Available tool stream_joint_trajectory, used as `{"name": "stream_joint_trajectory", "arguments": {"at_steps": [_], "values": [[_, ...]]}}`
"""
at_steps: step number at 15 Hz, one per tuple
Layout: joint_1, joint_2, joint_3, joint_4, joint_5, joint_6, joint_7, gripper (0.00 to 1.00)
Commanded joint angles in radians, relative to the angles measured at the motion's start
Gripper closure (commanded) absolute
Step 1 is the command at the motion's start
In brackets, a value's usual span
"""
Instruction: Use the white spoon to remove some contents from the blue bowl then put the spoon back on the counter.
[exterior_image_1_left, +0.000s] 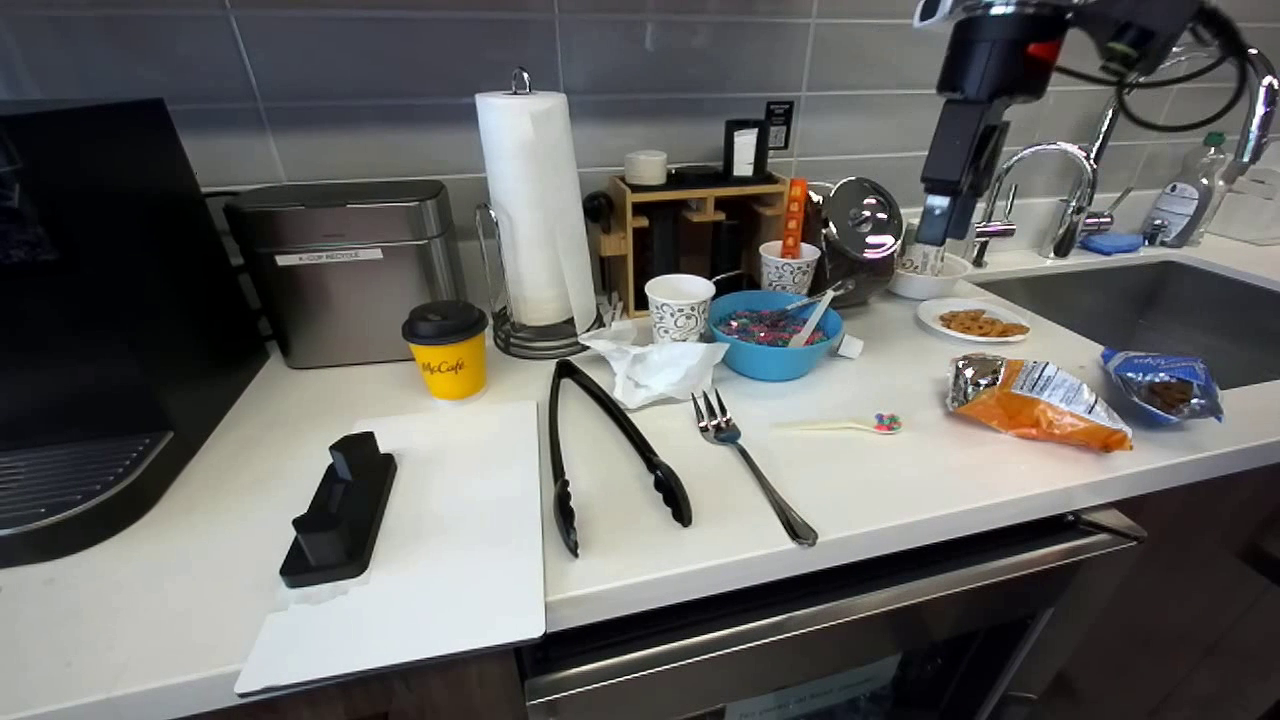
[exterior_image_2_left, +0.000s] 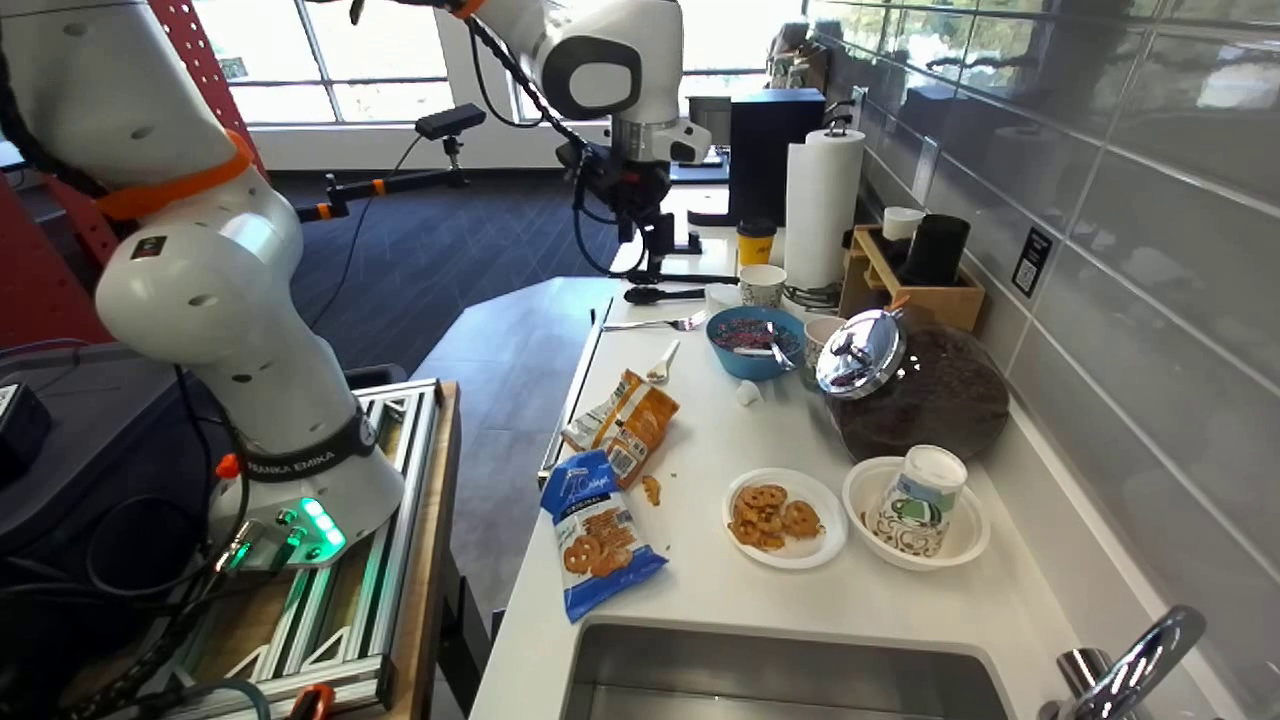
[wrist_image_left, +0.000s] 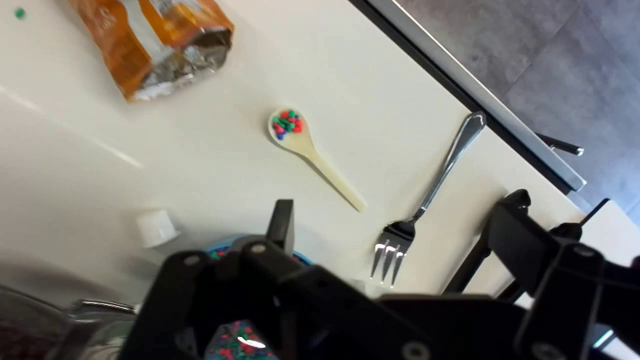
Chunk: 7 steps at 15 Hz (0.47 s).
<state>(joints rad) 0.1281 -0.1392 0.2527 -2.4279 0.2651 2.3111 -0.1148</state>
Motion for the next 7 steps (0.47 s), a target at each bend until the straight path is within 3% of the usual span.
{"name": "stream_joint_trajectory", "arguments": {"at_steps": [1, 2, 7], "values": [[0.000, -0.246, -0.057, -0.175, -0.034, -0.089, 0.161, 0.00], [0.025, -0.109, -0.064, -0.071, -0.018, -0.049, 0.083, 0.00], [0.021, -0.234, -0.079, -0.163, -0.027, -0.076, 0.143, 0.00]]}}
